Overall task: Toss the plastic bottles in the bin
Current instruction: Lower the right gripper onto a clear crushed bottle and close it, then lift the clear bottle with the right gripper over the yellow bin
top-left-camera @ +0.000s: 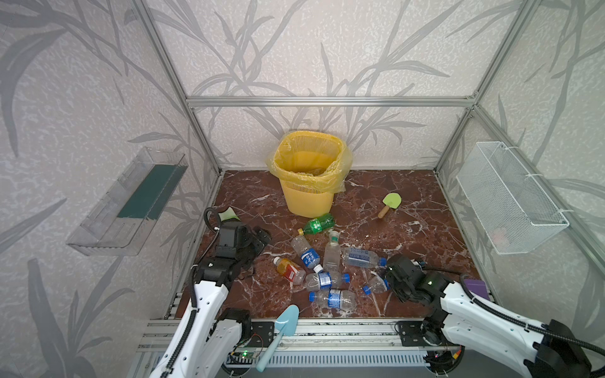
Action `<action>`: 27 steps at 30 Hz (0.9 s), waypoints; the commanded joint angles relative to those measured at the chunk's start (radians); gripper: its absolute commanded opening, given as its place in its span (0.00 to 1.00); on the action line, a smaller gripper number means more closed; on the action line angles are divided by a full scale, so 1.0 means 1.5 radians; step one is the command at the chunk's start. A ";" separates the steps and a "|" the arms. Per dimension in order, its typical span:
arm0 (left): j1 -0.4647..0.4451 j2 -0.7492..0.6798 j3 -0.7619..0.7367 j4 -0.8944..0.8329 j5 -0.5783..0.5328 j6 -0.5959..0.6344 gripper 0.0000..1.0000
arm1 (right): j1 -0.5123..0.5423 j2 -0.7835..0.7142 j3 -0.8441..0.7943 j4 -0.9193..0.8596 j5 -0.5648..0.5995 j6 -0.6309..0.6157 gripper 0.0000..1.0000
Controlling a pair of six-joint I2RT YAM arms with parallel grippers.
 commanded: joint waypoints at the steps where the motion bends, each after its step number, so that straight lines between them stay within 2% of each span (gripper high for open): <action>1: 0.002 0.001 -0.011 -0.004 -0.010 -0.002 0.97 | -0.021 -0.005 -0.015 -0.033 -0.019 -0.047 0.73; 15: 0.003 0.007 -0.008 0.001 -0.008 -0.003 0.97 | -0.047 -0.055 -0.019 -0.052 -0.040 -0.094 0.62; 27: 0.002 0.007 -0.015 0.001 -0.006 -0.007 0.97 | -0.058 -0.087 -0.011 -0.056 -0.069 -0.120 0.58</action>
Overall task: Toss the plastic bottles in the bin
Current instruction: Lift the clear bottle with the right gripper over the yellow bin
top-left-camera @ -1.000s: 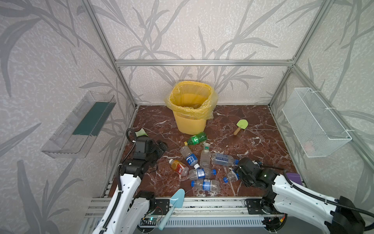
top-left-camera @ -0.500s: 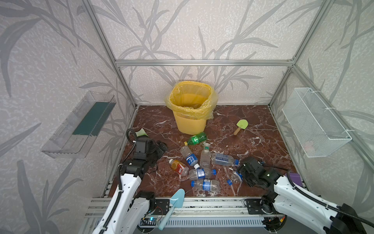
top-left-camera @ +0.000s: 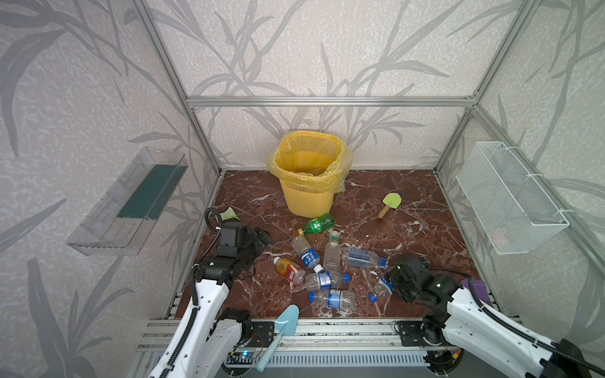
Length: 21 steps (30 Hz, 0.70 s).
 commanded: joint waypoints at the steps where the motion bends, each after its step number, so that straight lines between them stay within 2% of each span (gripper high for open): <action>1: 0.002 -0.001 -0.010 -0.001 -0.003 -0.008 0.97 | -0.009 -0.017 0.000 -0.017 -0.013 -0.016 0.58; 13: 0.002 0.004 -0.014 0.002 0.004 -0.016 0.97 | -0.057 -0.071 0.023 0.013 -0.085 -0.036 0.58; 21: 0.002 0.026 0.002 0.007 0.007 -0.015 0.97 | -0.108 -0.016 0.101 0.117 -0.165 -0.080 0.58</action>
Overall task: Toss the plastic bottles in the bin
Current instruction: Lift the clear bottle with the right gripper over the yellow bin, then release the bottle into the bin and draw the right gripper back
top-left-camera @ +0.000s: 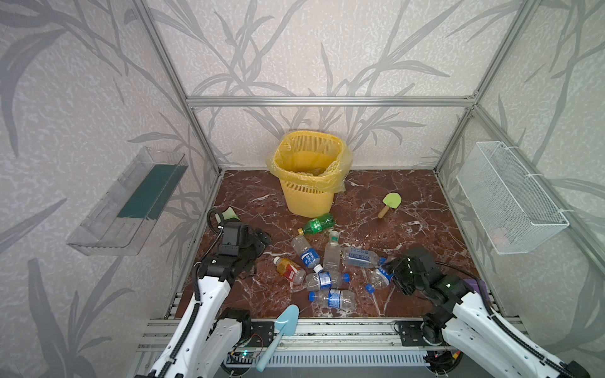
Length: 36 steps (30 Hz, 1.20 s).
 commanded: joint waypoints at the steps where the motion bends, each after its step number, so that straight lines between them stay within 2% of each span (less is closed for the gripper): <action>1: 0.003 0.006 0.017 0.007 0.002 -0.004 0.97 | -0.033 0.047 0.084 0.106 -0.067 -0.035 0.58; 3: 0.003 0.012 0.026 0.008 0.002 -0.005 0.97 | -0.055 0.119 0.175 0.174 -0.107 -0.048 0.58; 4: 0.003 0.014 0.034 0.007 0.002 -0.006 0.97 | -0.060 0.174 0.256 0.210 -0.127 -0.057 0.58; 8: 0.003 0.026 0.069 0.000 0.002 -0.007 0.97 | -0.045 0.432 0.657 0.306 -0.199 -0.072 0.63; 11: 0.003 0.028 0.098 -0.018 0.003 -0.008 0.97 | -0.045 0.623 0.941 0.201 -0.213 -0.096 0.78; 13: 0.004 0.021 0.114 -0.037 -0.005 -0.006 0.97 | -0.063 0.693 0.996 0.156 -0.275 -0.072 0.84; 15: 0.006 0.005 0.118 -0.051 -0.016 0.002 0.97 | -0.061 0.660 0.926 0.150 -0.231 -0.087 0.88; 17: 0.008 -0.011 0.111 -0.055 -0.028 0.007 0.97 | -0.063 0.585 0.800 0.207 -0.162 -0.087 0.89; 23: 0.013 -0.026 0.077 -0.060 -0.022 0.015 0.97 | -0.087 0.394 0.543 0.199 -0.082 -0.135 0.87; 29: 0.015 -0.060 0.026 -0.051 -0.022 0.007 0.97 | -0.094 0.263 0.335 0.167 -0.055 -0.172 0.84; 36: 0.016 -0.064 0.002 -0.053 -0.006 0.013 0.97 | -0.094 0.198 0.221 0.128 -0.050 -0.198 0.82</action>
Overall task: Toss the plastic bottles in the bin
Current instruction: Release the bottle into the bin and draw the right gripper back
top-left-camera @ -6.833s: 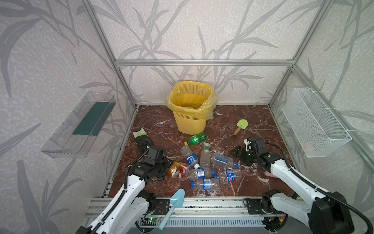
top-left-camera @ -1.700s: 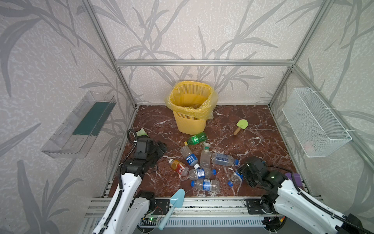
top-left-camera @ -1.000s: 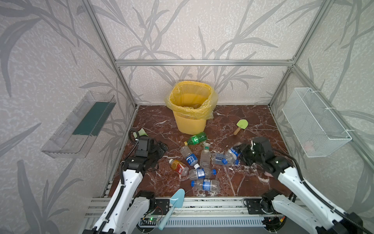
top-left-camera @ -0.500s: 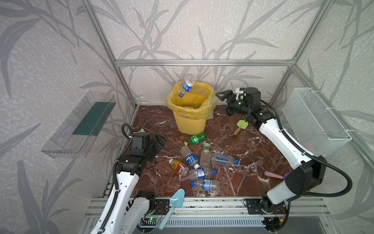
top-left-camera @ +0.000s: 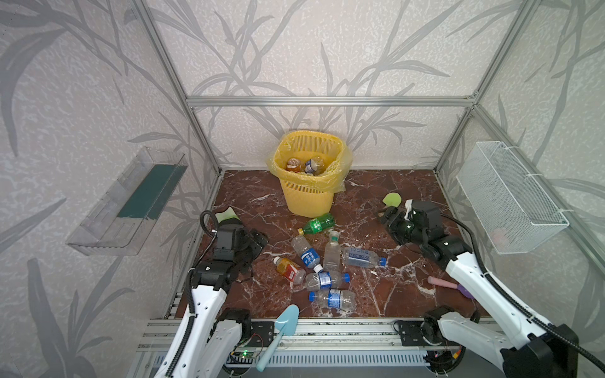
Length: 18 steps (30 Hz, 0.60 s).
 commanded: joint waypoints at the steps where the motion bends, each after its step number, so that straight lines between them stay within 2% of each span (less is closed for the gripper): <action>1: 0.004 -0.007 -0.014 -0.005 0.009 0.009 0.97 | 0.000 -0.023 -0.032 -0.021 0.008 -0.024 0.82; 7: 0.003 0.004 -0.027 -0.003 0.054 0.013 0.97 | 0.009 -0.044 -0.070 -0.038 0.011 -0.026 0.82; 12: -0.001 -0.003 -0.078 0.039 0.129 -0.050 0.95 | 0.015 -0.052 -0.080 -0.057 0.011 -0.020 0.82; 18: -0.025 -0.042 -0.105 0.033 0.136 -0.108 0.95 | 0.015 -0.051 -0.088 -0.064 0.011 -0.014 0.82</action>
